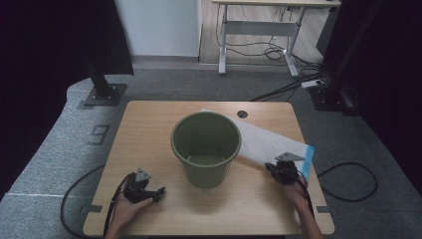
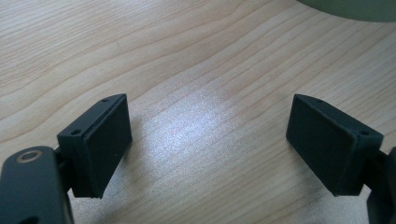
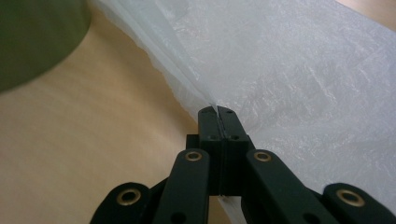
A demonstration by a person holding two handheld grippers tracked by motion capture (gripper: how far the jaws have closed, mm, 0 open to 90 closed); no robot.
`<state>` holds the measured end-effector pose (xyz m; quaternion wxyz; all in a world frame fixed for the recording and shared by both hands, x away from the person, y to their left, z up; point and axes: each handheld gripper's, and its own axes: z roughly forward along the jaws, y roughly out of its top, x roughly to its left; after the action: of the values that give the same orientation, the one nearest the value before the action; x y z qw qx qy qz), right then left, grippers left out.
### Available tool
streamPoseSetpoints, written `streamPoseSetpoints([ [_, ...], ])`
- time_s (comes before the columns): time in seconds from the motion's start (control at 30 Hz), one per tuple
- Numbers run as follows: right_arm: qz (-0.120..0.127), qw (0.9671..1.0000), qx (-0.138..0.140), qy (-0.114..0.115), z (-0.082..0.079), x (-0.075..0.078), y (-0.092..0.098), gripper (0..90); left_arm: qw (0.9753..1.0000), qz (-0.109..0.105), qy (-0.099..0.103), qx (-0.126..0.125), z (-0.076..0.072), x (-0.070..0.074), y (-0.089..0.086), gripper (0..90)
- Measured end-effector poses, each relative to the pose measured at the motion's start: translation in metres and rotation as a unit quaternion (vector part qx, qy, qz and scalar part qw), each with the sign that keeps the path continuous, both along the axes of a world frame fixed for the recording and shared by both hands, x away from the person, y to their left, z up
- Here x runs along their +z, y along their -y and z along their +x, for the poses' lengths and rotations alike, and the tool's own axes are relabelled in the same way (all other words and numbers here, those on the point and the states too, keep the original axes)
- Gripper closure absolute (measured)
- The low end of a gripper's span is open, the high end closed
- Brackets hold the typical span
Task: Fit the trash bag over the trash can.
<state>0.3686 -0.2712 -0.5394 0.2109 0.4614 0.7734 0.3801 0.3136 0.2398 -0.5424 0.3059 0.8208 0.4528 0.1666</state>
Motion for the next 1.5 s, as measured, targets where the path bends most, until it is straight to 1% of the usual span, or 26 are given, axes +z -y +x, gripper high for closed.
streamPoseSetpoints([
  [0.03,-0.005,1.0000,-0.006,-0.001,-0.019,0.000,0.012,88.5,1.0000,-0.001,-0.001,-0.002,0.000,0.000,0.000,13.9],
  [0.13,0.007,1.0000,-0.006,-0.001,-0.046,0.001,0.028,88.5,1.0000,-0.002,-0.001,-0.005,0.001,0.000,-0.001,13.9],
  [0.2,0.006,0.9999,-0.011,-0.003,-0.060,0.001,0.035,88.5,1.0000,-0.004,-0.001,-0.005,0.001,0.000,-0.002,14.0],
  [0.3,0.001,0.9998,-0.018,-0.006,-0.070,0.000,0.039,88.3,1.0000,-0.004,0.000,-0.008,0.001,-0.001,-0.001,14.2],
  [0.37,-0.017,0.9994,-0.029,0.001,-0.077,-0.001,0.039,79.7,0.9999,-0.005,-0.001,-0.009,0.001,-0.001,-0.001,14.1],
  [0.4,-0.017,0.9994,-0.029,0.001,-0.077,-0.001,0.039,79.7,0.9999,-0.005,-0.001,-0.010,0.002,-0.001,-0.001,14.1],
  [0.43,-0.015,0.9991,-0.038,0.012,-0.077,0.003,0.034,65.5,0.9999,-0.005,-0.001,-0.010,0.002,-0.001,-0.001,14.1],
  [0.47,-0.012,0.9990,-0.038,0.018,-0.076,0.006,0.029,59.9,0.9999,-0.005,-0.001,-0.011,0.003,-0.001,0.000,14.1],
  [0.5,-0.012,0.9990,-0.038,0.018,-0.076,0.006,0.029,59.9,0.9999,-0.005,-0.001,-0.011,0.003,-0.001,0.000,14.0],
  [0.57,-0.004,0.9989,-0.027,0.037,-0.064,0.016,0.009,46.4,0.9999,-0.006,-0.002,-0.013,0.005,-0.001,0.000,14.1],
  [0.6,-0.004,0.9989,-0.027,0.037,-0.064,0.016,0.009,46.4,0.9999,-0.006,-0.002,-0.013,0.005,-0.001,0.000,14.0],
  [0.67,0.006,0.9995,0.002,0.031,-0.040,0.020,-0.016,37.9,0.9999,-0.006,-0.002,-0.012,0.005,-0.001,0.000,14.1],
  [0.7,0.002,0.9996,0.008,0.027,-0.032,0.020,-0.025,36.8,0.9999,-0.006,-0.002,-0.012,0.005,-0.001,0.000,14.2],
  [0.73,0.002,0.9996,0.008,0.027,-0.032,0.020,-0.025,36.8,0.9999,-0.006,-0.002,-0.012,0.005,-0.001,0.000,14.2],
  [0.77,-0.006,0.9995,0.019,0.024,-0.016,0.018,-0.041,36.1,0.9999,-0.005,-0.001,-0.011,0.004,-0.001,0.000,14.2],
  [0.8,-0.006,0.9995,0.019,0.024,-0.016,0.018,-0.041,36.1,0.9999,-0.005,-0.001,-0.011,0.004,-0.001,0.000,14.2],
  [0.83,-0.008,0.9995,0.024,0.021,-0.009,0.016,-0.048,36.0,0.9999,-0.006,-0.001,-0.012,0.005,-0.001,0.001,14.2],
  [0.87,-0.014,0.9993,0.023,0.025,0.005,0.011,-0.061,36.9,0.9999,-0.007,-0.001,-0.012,0.005,-0.001,0.001,14.2],
  [0.93,-0.017,0.9993,0.021,0.028,0.011,0.009,-0.066,37.8,0.9999,-0.007,-0.001,-0.012,0.005,-0.001,0.001,14.2],
  [0.97,-0.016,0.9991,0.020,0.033,0.019,0.006,-0.077,40.6,0.9999,-0.007,0.000,-0.012,0.005,-0.001,0.001,14.3],
  [1.07,-0.010,0.9992,0.028,0.028,0.025,0.003,-0.085,41.6,0.9999,-0.006,-0.001,-0.012,0.005,-0.001,0.000,14.2],
  [1.13,-0.027,0.9985,0.041,0.023,0.028,0.001,-0.095,41.6,0.9999,-0.007,0.000,-0.011,0.005,-0.001,-0.001,14.2],
  [1.2,-0.031,0.9982,0.048,0.020,0.031,-0.001,-0.103,41.6,0.9999,-0.007,0.000,-0.010,0.005,-0.001,-0.001,14.1],
  [1.23,-0.040,0.9981,0.043,0.021,0.033,-0.003,-0.110,41.7,0.9999,-0.007,0.000,-0.010,0.005,-0.001,-0.001,14.2],
  [1.4,-0.040,0.9989,0.017,0.017,0.041,-0.011,-0.110,44.0,0.9999,-0.007,0.000,-0.009,0.004,-0.001,-0.002,14.2],
  [1.5,-0.028,0.9994,0.012,0.016,0.044,-0.012,-0.107,50.2,0.9999,-0.008,0.000,-0.008,0.004,-0.001,-0.002,14.2],
])
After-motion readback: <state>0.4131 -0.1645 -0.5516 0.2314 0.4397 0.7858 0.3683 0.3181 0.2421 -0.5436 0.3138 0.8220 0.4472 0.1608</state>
